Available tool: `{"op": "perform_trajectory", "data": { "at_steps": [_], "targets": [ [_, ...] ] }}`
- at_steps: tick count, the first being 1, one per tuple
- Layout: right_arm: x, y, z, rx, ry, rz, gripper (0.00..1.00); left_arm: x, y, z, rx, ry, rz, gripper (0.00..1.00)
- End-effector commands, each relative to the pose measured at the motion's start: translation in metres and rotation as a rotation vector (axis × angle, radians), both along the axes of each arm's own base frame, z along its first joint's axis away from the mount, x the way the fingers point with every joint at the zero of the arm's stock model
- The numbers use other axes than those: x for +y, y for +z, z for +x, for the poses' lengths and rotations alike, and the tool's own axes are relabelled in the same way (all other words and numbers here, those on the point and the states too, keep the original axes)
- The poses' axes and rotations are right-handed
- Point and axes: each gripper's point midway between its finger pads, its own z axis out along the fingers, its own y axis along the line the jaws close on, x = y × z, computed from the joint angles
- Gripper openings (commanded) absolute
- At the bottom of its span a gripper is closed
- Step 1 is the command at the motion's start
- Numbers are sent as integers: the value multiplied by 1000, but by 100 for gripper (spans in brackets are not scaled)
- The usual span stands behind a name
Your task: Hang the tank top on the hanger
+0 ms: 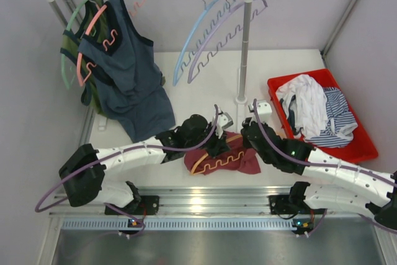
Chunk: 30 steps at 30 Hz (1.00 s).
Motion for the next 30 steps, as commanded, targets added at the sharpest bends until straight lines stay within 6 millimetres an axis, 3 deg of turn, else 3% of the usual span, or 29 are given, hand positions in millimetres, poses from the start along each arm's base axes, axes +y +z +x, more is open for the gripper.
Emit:
{"op": "perform_trajectory", "data": {
  "at_steps": [1,4,13,15,19,26,30],
  "targets": [
    [4,13,3,-57,-9,22,0,-13,44,7,-73,12,-150,20],
    [2,15,3,-73,-11,5,0,-8,49,12,-62,68,-158,31],
    [-4,23,2,-105,-15,-8,0,28,62,36,-51,341,-140,43],
    [-3,22,1,-107,-10,-11,0,33,70,35,-47,360,-158,53],
    [-1,21,-1,-105,11,-13,0,51,81,36,-53,431,-165,54],
    [-1,25,-5,-107,42,-21,0,104,59,33,14,636,-36,55],
    [-3,29,-6,-111,45,-18,0,142,20,17,94,727,138,54]
  ]
}}
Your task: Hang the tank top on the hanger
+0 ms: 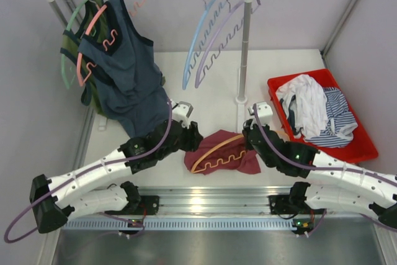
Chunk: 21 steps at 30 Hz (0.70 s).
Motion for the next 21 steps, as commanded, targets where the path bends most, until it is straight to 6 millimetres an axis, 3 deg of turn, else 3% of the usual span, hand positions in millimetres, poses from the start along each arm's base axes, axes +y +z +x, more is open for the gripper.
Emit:
{"op": "perform_trajectory", "data": {
  "at_steps": [1,11,21],
  "targets": [
    [2,19,0,-47,12,35,0,41,-40,-14,134,127,131,54],
    [-1,22,-1,-49,6,39,0,44,-102,-57,395,77,181,48],
    [-6,24,2,-56,-32,28,0,41,-117,-65,447,57,183,45]
  ]
}}
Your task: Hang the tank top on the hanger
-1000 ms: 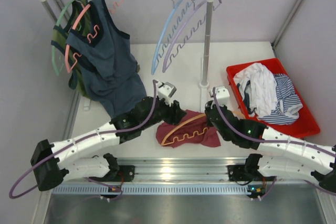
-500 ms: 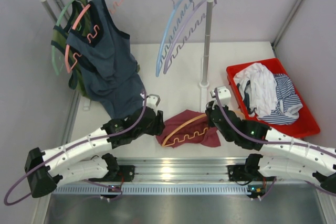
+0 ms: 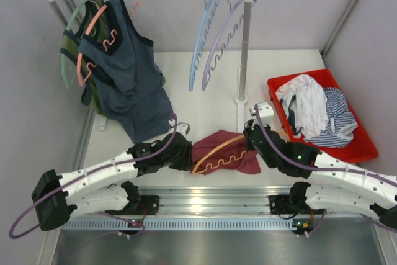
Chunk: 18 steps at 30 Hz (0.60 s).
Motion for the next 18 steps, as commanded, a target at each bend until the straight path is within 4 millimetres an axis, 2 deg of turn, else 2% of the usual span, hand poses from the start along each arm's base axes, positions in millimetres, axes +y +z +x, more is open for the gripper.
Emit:
{"op": "perform_trajectory", "data": {
  "at_steps": [1,7,10,14,15,17,18],
  "targets": [
    [-2,23,4,-56,-33,32,0,-5,-7,-4,32,-6,-5,45],
    [-4,24,5,-61,-47,26,0,-6,-22,-3,50,-2,21,44],
    [-7,25,7,-65,-66,17,0,-5,-21,-1,37,11,16,37],
    [-12,23,10,-70,-102,3,0,-6,-11,2,14,18,-6,18],
    [-15,22,11,-74,-119,-12,0,-7,-9,2,12,15,-17,7],
    [-16,23,13,-75,-145,-17,0,-8,-6,1,15,10,-23,0],
    [-18,23,16,-81,-167,-29,0,-9,-4,-1,18,2,-32,0]
  ]
}}
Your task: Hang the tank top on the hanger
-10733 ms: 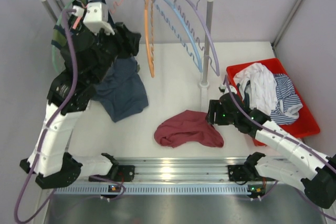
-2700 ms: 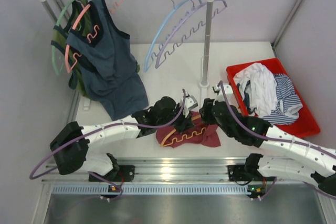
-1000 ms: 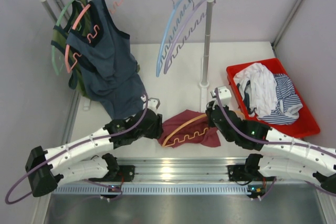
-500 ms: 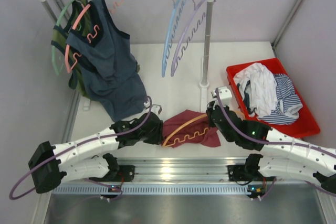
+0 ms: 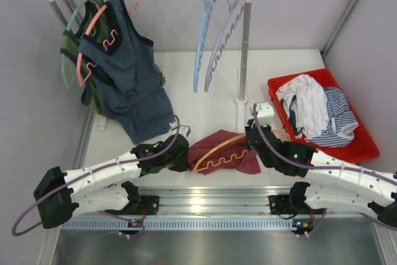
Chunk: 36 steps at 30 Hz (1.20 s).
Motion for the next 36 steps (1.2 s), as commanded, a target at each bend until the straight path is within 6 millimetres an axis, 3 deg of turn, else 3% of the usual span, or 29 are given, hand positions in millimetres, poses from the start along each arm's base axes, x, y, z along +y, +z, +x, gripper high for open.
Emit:
{"op": "perform_trajectory", "data": {
  "at_steps": [1,7,12,21,30,36],
  "targets": [
    [-13,26,11,-74,-108,-27,0,-12,16,3,-29,-9,-71,0],
    [-19,33,18,-88,-193,-54,0,-15,32,0,-36,-38,-108,0],
    [-12,33,20,-94,-196,-60,0,-18,53,1,-57,-36,-143,0],
    [-8,30,21,-102,-197,-47,0,-17,65,0,-58,-40,-155,0],
    [-2,36,26,-116,-225,-42,0,-26,101,0,-82,-84,-198,0],
    [13,53,28,-137,-217,-12,0,-38,128,7,-116,-104,-230,0]
  ]
}}
